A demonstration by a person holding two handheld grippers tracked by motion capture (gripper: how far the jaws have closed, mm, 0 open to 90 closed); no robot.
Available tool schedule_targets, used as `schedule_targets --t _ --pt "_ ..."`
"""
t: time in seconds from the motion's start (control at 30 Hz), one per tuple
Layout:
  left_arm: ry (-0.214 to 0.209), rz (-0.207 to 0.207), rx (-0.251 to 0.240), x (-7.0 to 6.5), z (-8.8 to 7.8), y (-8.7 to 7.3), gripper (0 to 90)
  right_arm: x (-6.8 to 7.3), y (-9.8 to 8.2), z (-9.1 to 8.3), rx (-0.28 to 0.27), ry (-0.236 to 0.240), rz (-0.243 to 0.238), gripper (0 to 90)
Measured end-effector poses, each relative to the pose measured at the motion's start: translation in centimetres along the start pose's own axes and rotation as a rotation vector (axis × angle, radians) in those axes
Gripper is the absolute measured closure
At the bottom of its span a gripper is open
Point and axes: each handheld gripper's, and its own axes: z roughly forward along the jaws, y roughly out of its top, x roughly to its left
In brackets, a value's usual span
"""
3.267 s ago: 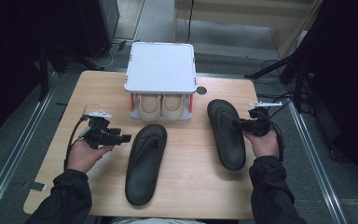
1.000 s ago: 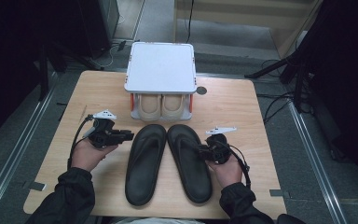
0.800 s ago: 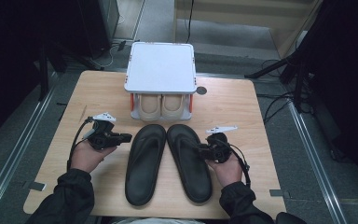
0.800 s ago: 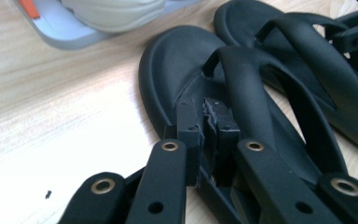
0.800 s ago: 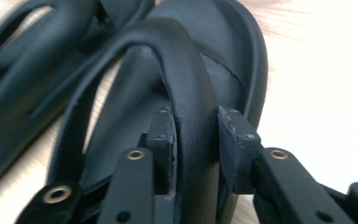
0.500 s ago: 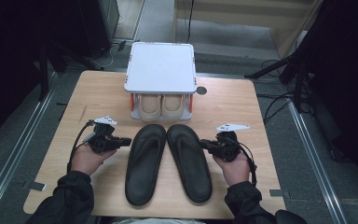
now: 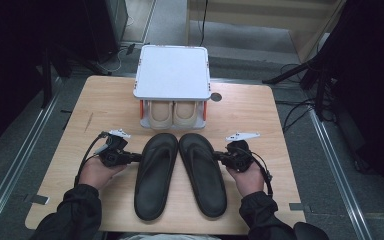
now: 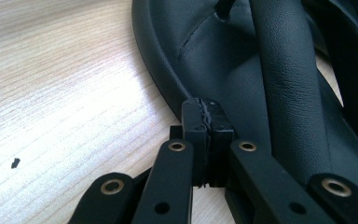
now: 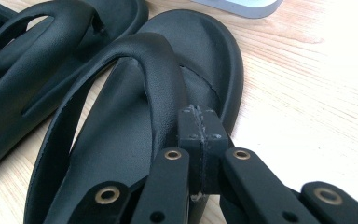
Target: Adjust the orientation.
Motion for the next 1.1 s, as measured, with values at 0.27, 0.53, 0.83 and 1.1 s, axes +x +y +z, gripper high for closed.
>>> schedule_targets --t 0.27,0.53,0.83,1.1 --pt "-0.014 0.051 0.017 -1.0 0.4 0.1 90.0 0.0 0.1 0.0 -0.004 0.003 0.001 90.0" --pt "-0.042 0.095 0.024 -2.5 0.7 0.3 88.7 0.1 0.0 0.2 -0.007 0.005 0.005 89.5" --pt "-0.046 0.088 0.019 -2.6 0.9 0.5 82.9 0.0 0.1 0.4 -0.015 0.005 0.016 84.0" --pt "-0.053 0.068 -0.045 -2.2 -0.4 0.8 70.7 0.3 0.5 -0.5 -0.078 0.009 0.006 73.3"
